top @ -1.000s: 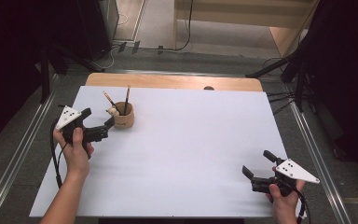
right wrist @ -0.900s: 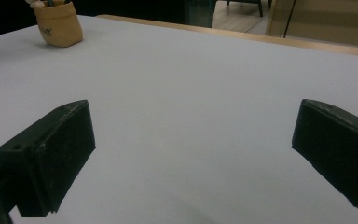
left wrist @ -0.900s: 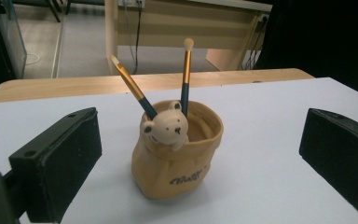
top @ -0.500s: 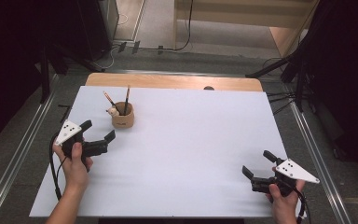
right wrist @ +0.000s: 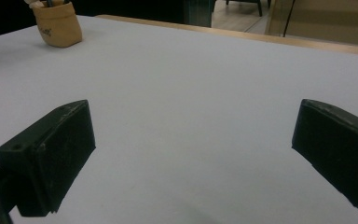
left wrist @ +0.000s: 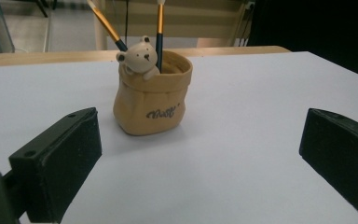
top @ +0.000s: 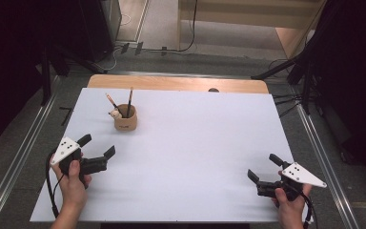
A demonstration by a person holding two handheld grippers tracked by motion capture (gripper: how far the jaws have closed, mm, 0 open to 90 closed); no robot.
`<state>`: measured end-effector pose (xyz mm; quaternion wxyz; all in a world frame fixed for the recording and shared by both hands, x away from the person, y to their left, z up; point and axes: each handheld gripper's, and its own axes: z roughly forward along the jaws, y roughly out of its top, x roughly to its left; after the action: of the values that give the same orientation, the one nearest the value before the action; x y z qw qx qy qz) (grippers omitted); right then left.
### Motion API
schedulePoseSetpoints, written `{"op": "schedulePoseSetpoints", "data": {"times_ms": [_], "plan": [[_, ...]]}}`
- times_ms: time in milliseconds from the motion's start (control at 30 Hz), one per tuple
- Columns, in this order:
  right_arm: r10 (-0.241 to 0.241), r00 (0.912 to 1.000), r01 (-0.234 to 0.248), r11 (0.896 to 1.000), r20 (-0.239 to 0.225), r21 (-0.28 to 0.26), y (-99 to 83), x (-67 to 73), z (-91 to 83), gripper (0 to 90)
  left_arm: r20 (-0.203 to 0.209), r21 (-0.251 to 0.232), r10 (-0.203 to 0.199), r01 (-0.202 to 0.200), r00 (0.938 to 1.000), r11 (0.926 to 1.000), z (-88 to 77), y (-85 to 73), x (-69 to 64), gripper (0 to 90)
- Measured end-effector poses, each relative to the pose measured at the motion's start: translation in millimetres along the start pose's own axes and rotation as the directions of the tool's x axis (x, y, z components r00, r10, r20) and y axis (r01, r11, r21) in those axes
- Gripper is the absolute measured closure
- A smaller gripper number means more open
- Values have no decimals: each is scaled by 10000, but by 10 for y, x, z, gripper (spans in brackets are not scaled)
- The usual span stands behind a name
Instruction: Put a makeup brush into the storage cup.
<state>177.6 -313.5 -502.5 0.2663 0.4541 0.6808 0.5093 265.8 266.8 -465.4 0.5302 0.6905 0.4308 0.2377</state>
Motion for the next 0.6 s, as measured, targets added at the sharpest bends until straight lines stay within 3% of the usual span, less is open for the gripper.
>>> {"op": "schedulePoseSetpoints", "data": {"times_ms": [167,367,500,600], "plan": [[-54,10000,54,10000,12,-20,4,-1,-6,0,-36,56,-117,117,9999,9999,-103,-82,12,0],[46,10000,-46,10000,35,7,-1,-11,-2,0,-214,200,80,-76,9997,9998,-226,-157,31,0],[125,9999,-126,9999,59,38,-1,-3,13,0,-117,113,-241,242,9996,9996,-325,-195,57,0],[187,9998,-188,9998,78,60,-4,3,12,0,-157,58,-226,227,9996,9997,-412,-216,73,0]]}}
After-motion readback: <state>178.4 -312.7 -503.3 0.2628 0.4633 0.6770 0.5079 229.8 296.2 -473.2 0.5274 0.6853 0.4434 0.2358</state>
